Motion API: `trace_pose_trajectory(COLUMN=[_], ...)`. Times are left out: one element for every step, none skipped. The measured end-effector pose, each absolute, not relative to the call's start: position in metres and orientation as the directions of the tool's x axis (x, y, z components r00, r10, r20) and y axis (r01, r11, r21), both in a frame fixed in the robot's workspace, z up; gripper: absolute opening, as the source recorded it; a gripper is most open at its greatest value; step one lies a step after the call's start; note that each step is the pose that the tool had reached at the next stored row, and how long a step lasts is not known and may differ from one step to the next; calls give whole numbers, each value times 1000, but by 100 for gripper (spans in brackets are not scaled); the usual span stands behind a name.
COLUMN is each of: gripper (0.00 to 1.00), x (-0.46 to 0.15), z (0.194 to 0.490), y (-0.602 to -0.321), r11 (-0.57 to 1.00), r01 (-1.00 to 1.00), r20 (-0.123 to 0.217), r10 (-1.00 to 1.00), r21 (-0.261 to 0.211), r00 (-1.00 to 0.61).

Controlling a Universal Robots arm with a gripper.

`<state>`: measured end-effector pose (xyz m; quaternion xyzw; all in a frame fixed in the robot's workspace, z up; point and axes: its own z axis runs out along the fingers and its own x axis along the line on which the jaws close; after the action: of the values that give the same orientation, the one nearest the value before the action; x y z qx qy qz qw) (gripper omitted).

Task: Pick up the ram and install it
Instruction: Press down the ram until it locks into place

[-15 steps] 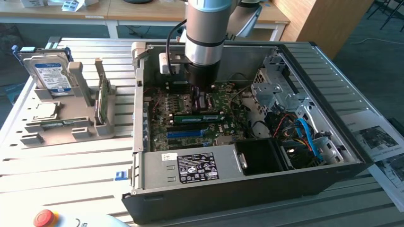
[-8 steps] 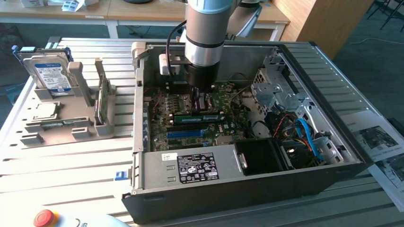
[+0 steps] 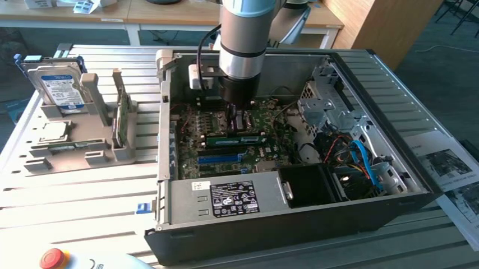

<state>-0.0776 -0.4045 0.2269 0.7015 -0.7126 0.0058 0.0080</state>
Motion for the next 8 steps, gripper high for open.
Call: trace_pose_trajectory(gripper=[10,10,10,10,10,10,10,10], x=[-78,-78,-78,-78,-78,-78,-78,-78], z=[227,226,226,225,225,225,225,225], y=[-404,-404,-404,-404,-405,-405,-405,-404], r11=[16,16,16,16,16,16,16,16], r01=[-1000,-1000,-1000,-1000,-1000,-1000,-1000,-1000], r20=[20,20,20,20,20,20,20,20], r10=[-1000,-1000,-1000,-1000,-1000,-1000,-1000,-1000], r21=[3,3,3,3,3,3,3,3], r00=[-16,-16,-16,-16,-16,-16,-16,-16])
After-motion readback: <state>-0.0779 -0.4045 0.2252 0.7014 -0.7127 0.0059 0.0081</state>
